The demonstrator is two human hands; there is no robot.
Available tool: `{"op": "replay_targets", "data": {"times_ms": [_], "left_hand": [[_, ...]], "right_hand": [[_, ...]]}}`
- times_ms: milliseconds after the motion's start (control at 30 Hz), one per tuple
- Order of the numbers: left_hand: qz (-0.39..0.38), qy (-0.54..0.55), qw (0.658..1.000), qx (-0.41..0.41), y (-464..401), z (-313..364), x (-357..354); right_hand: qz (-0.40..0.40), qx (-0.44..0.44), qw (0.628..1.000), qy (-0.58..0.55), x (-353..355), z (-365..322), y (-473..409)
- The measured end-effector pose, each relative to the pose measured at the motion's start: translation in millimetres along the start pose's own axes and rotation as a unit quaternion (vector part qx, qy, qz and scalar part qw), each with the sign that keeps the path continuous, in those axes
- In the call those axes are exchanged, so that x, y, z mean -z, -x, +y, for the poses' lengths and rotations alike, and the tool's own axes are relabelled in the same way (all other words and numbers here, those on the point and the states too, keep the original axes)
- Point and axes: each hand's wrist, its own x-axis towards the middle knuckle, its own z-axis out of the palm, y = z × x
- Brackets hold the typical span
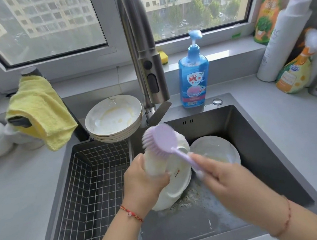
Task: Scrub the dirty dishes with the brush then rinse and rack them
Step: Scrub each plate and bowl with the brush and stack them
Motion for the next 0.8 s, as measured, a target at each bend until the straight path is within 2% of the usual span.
{"op": "replay_targets", "data": {"times_ms": [67, 133, 267, 333, 433, 533, 600, 700, 800], "left_hand": [[0.000, -0.019, 0.999, -0.043, 0, -2, -3], [-0.003, 0.021, 0.999, -0.026, 2, -4, -3], [-0.013, 0.017, 1.000, -0.012, 3, -6, 2], [-0.001, 0.026, 1.000, -0.016, 4, -5, 6], [0.028, 0.050, 0.998, -0.019, 4, -2, 10], [0.045, 0.098, 0.994, -0.012, 6, 7, 6], [0.055, 0.144, 0.988, -0.009, 8, 12, 0], [0.060, 0.201, 0.978, -0.018, 12, 18, -6], [0.047, 0.229, 0.972, -0.024, 13, 21, -6]], "right_hand": [[-0.044, 0.035, 0.993, 0.105, -6, -15, 10], [-0.050, 0.033, 0.989, 0.138, -5, -21, 9], [0.008, -0.035, 0.998, 0.042, 12, 4, -13], [0.037, -0.107, 0.992, -0.057, 12, 33, -26], [0.062, -0.257, 0.928, -0.264, -6, 67, -34], [0.077, -0.308, 0.855, -0.410, -35, 75, -34], [0.063, -0.320, 0.817, -0.476, -49, 74, -34], [0.033, -0.292, 0.788, -0.542, -60, 70, -37], [0.038, -0.256, 0.755, -0.603, -61, 73, -37]]}}
